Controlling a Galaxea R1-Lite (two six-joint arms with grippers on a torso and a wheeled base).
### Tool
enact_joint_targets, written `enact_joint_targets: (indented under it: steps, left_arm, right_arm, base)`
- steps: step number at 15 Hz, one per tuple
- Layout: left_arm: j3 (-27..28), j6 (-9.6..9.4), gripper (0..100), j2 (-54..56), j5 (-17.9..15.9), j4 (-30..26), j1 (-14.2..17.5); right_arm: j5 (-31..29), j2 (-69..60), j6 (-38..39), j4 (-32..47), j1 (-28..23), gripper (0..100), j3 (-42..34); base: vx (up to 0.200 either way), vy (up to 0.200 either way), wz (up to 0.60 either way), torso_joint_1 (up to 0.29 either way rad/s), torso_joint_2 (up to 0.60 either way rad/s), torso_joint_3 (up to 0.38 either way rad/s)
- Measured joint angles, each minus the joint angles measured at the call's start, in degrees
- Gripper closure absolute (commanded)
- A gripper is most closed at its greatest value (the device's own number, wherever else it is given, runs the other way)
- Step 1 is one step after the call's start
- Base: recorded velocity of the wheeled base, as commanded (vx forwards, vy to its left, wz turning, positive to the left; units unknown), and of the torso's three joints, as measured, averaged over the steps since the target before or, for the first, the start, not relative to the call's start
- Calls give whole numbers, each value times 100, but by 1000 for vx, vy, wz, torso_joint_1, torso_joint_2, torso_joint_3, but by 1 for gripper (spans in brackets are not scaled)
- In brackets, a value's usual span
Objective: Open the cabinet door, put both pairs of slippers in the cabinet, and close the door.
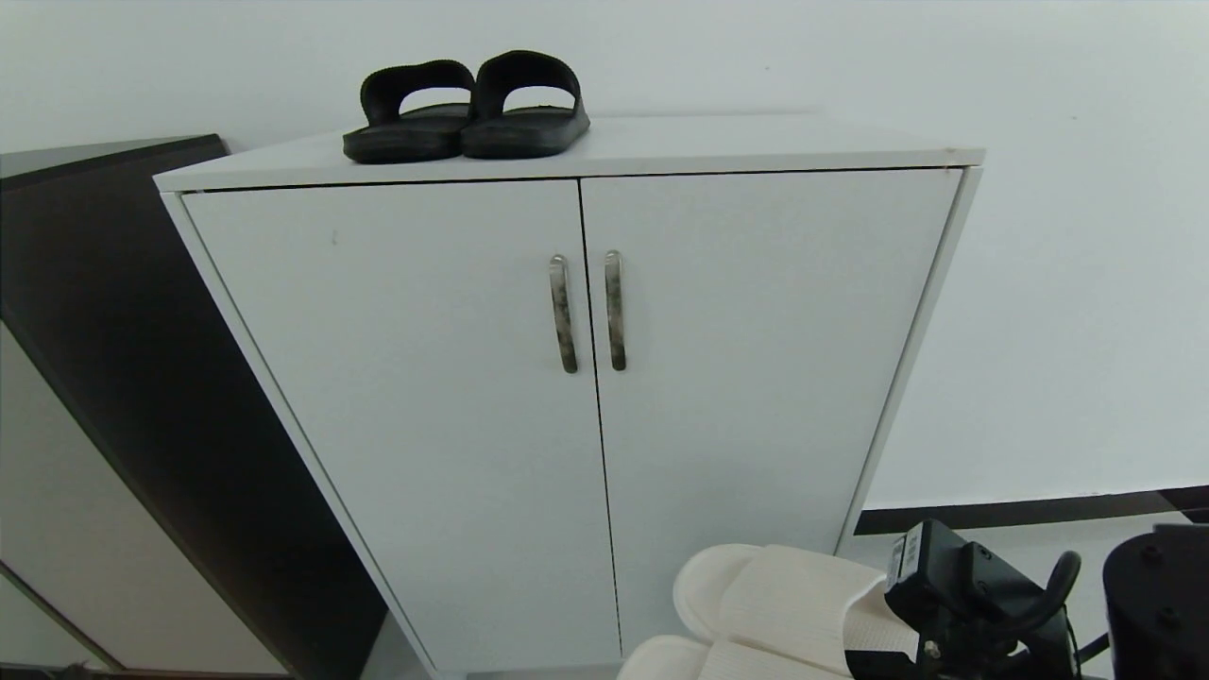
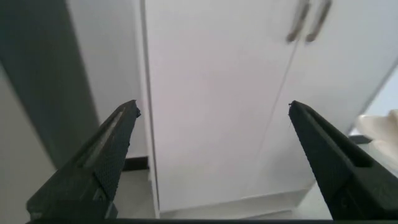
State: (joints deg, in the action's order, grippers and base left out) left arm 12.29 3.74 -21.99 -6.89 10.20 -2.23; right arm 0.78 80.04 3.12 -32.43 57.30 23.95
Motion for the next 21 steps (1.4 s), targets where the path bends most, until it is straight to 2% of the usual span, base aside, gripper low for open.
enact_joint_targets:
  steps: [2, 3, 6, 8, 10, 12, 15, 17, 19, 20, 21]
  left_arm:
    - [135, -107, 0, -1025, -226, 822, -295]
    - [195, -165, 0, -1471, -299, 1176, -630]
    - [596, -288, 0, -2623, -241, 1612, -2018]
    - [1056, -301, 0, -3316, -197, 1714, -2704]
    - [1547, -240, 0, -3903, -195, 1752, -3283]
    - [2037, 22, 0, -4452, -321, 1837, -3663]
    - [2699, 512, 0, -5202, -1136, 2420, -3869]
    - [3021, 655, 0, -5598, -1512, 2447, -3861]
    - [3200, 862, 0, -5832, -2204, 2460, -3732]
    - [3261, 1048, 0, -5893, -2587, 2461, -3597]
    - [3349, 1317, 0, -5934, -2956, 2469, -3410]
  right_arm:
    - [-2, 16, -4, 0, 0, 100, -4]
    - [-2, 17, -4, 0, 0, 100, -4]
    - [-2, 22, -132, -2, 11, 100, -28]
    - [-2, 22, -162, -4, 17, 100, -43]
    - [-2, 35, -162, -4, 17, 100, -45]
    - [0, 99, -165, -44, 22, 100, -20]
    - [-7, 210, -167, -206, 26, 100, -63]
    - [6, 234, -168, -219, 33, 100, -78]
    - [74, 239, -182, -219, 48, 100, -91]
    - [80, 236, -228, -219, 48, 100, -94]
    - [80, 236, -244, -219, 50, 100, -94]
  base:
    - [0, 0, 0, 0, 0, 0]
    - [0, 0, 0, 0, 0, 0]
    - [0, 0, 0, 0, 0, 0]
    - [0, 0, 0, 0, 0, 0]
    - [0, 0, 0, 0, 0, 0]
    - [0, 0, 0, 0, 0, 0]
    - [0, 0, 0, 0, 0, 0]
    - [0, 0, 0, 0, 0, 0]
    - [0, 0, 0, 0, 0, 0]
    - [0, 0, 0, 0, 0, 0]
    - [0, 0, 0, 0, 0, 0]
